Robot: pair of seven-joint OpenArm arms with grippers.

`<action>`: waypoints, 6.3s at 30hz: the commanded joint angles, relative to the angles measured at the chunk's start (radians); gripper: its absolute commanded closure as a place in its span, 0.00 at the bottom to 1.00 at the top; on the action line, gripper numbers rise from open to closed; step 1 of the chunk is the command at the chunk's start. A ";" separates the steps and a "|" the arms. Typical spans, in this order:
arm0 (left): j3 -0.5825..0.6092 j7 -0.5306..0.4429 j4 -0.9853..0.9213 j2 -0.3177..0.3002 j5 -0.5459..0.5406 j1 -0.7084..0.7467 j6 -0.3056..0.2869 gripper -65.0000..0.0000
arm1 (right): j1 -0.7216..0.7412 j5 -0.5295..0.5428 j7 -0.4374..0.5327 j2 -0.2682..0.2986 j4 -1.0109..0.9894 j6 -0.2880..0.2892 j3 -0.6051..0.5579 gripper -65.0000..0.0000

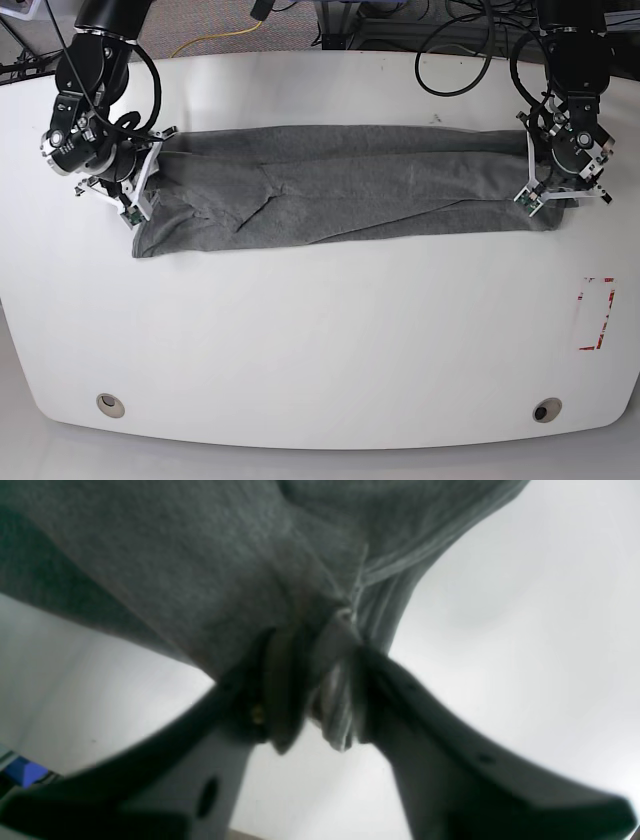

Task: Fold the T-shirt properly
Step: 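Hold both strip ends and pull them apart to straighten the strip, then move the left gripper inward along the strip and grasp its middle, then fold the strip end with the left gripper toward the right gripper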

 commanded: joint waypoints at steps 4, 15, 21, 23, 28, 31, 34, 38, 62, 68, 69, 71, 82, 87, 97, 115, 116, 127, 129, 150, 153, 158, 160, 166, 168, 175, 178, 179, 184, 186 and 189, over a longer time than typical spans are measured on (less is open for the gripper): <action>-0.010 0.000 0.020 -0.012 0.007 -0.021 0.001 0.37 | 0.012 0.015 0.013 0.008 0.041 -0.001 0.063 0.32; -0.228 0.004 0.060 0.067 -0.191 -0.105 0.001 0.37 | 0.047 0.075 0.016 -0.076 0.099 -0.001 0.102 0.16; -0.239 0.000 -0.004 0.096 -0.128 -0.102 0.001 0.37 | 0.069 0.112 0.021 -0.147 0.068 -0.001 0.101 0.23; -0.239 -0.003 -0.043 0.106 -0.108 -0.104 0.001 0.37 | 0.082 0.111 0.022 -0.159 0.035 -0.001 0.101 0.31; -0.240 -0.066 -0.167 0.113 -0.091 -0.102 0.001 0.37 | 0.109 0.111 0.073 -0.159 -0.116 -0.001 0.099 0.64; -0.240 -0.077 -0.208 0.112 -0.091 -0.102 0.001 0.37 | 0.127 0.106 0.107 -0.138 -0.206 -0.001 0.099 0.70; -0.240 -0.077 -0.216 0.110 -0.091 -0.099 0.001 0.37 | 0.138 0.080 0.139 -0.101 -0.300 -0.001 0.099 0.69; -0.242 -0.080 -0.205 0.110 -0.093 -0.085 0.001 0.37 | 0.141 0.037 0.219 -0.066 -0.386 -0.001 0.090 0.68; -0.681 -0.019 -0.319 0.110 -0.525 -0.151 0.001 0.26 | 0.128 0.032 0.254 -0.017 -0.386 -0.001 0.046 0.69; -0.696 -0.022 -0.429 0.110 -0.617 -0.188 0.001 0.24 | 0.128 0.032 0.254 -0.017 -0.386 -0.001 0.046 0.69; -0.695 -0.022 -0.443 0.110 -0.619 -0.193 0.001 0.24 | 0.128 0.032 0.254 -0.017 -0.386 -0.001 0.046 0.69; -0.696 -0.025 -0.483 0.110 -0.613 -0.197 0.001 0.24 | 0.128 0.032 0.254 -0.017 -0.386 -0.001 0.046 0.69; -0.595 -0.054 -0.606 0.100 -0.665 -0.230 0.001 0.24 | 0.130 0.032 0.254 -0.018 -0.386 -0.001 0.046 0.69; -0.527 -0.054 -0.610 0.098 -0.685 -0.230 0.001 0.49 | 0.135 0.032 0.256 -0.018 -0.386 -0.001 0.046 0.69; -0.526 -0.031 -0.495 0.124 -0.686 -0.217 0.001 0.92 | 0.136 0.032 0.257 -0.018 -0.386 -0.001 0.047 0.69; -0.185 0.109 -0.076 0.383 -0.682 -0.240 0.001 0.91 | 0.138 0.032 0.257 -0.018 -0.386 -0.001 0.047 0.69; -0.167 0.109 -0.076 0.397 -0.680 -0.245 0.001 0.91 | 0.138 0.032 0.257 -0.018 -0.386 -0.001 0.047 0.69; 0.017 0.069 -0.079 0.501 -0.496 -0.249 0.002 0.91 | 0.138 0.034 0.257 -0.020 -0.386 -0.001 0.047 0.69; 0.043 0.069 -0.079 0.501 -0.484 -0.249 0.002 0.91 | 0.138 0.034 0.257 -0.020 -0.386 -0.001 0.047 0.69; 0.122 0.070 -0.168 0.501 -0.485 -0.266 0.004 0.59 | 0.138 0.032 0.259 -0.047 -0.389 -0.001 0.047 0.69; 0.221 0.070 -0.159 0.501 -0.487 -0.272 0.004 0.46 | 0.138 0.032 0.259 -0.047 -0.389 -0.001 0.047 0.69; 0.290 0.070 -0.046 0.501 -0.489 -0.285 0.004 0.41 | 0.138 0.032 0.259 -0.047 -0.389 -0.001 0.047 0.69; 0.301 0.070 -0.017 0.501 -0.505 -0.297 0.004 0.41 | 0.139 0.032 0.259 -0.047 -0.390 -0.001 0.047 0.69; 0.252 0.073 0.003 0.500 -0.502 -0.306 0.004 0.41 | 0.141 0.029 0.259 -0.046 -0.389 -0.001 0.047 0.69; 0.218 0.073 -0.001 0.465 -0.498 -0.306 0.004 0.41 | 0.145 0.031 0.259 -0.046 -0.387 -0.001 0.047 0.69; 0.139 0.069 -0.067 0.354 -0.452 -0.262 0.004 0.42 | 0.145 0.032 0.254 -0.046 -0.357 -0.001 0.050 0.68; 0.105 0.049 -0.130 0.313 -0.427 -0.242 0.004 0.42 | 0.156 0.034 0.230 -0.046 -0.323 -0.001 0.055 0.61; 0.094 0.024 -0.158 0.299 -0.424 -0.231 0.001 0.42 | 0.167 0.034 0.217 -0.046 -0.314 -0.001 0.059 0.53; 0.036 -0.108 -0.257 0.281 -0.456 -0.171 0.001 0.64 | 0.201 0.068 0.151 -0.047 -0.286 -0.001 0.201 0.19; 0.030 -0.149 -0.291 0.279 -0.458 -0.165 0.001 0.76 | 0.217 0.121 0.125 -0.038 -0.311 -0.001 0.241 0.15; 0.023 -0.189 -0.356 0.279 -0.456 -0.165 0.001 0.94 | 0.259 0.238 0.079 0.009 -0.413 -0.001 0.322 0.15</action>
